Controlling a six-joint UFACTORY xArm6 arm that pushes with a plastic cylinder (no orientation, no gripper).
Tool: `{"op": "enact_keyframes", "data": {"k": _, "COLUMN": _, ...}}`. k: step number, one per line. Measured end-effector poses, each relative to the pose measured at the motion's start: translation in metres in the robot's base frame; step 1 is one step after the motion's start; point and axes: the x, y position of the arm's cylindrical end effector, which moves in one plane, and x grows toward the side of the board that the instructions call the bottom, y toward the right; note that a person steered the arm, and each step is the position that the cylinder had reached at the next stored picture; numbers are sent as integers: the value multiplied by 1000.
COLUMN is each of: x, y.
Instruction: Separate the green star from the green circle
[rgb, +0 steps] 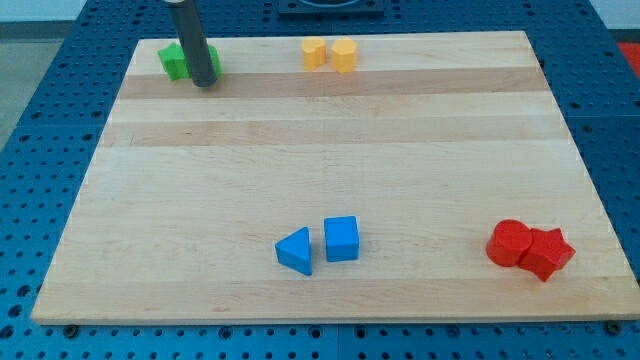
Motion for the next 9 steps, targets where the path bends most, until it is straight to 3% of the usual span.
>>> {"op": "enact_keyframes", "data": {"k": 2, "x": 19, "y": -7}}
{"op": "enact_keyframes", "data": {"k": 3, "x": 35, "y": -55}}
{"op": "enact_keyframes", "data": {"k": 5, "x": -7, "y": -124}}
{"op": "enact_keyframes", "data": {"k": 7, "x": -63, "y": -115}}
{"op": "enact_keyframes", "data": {"k": 9, "x": -49, "y": -41}}
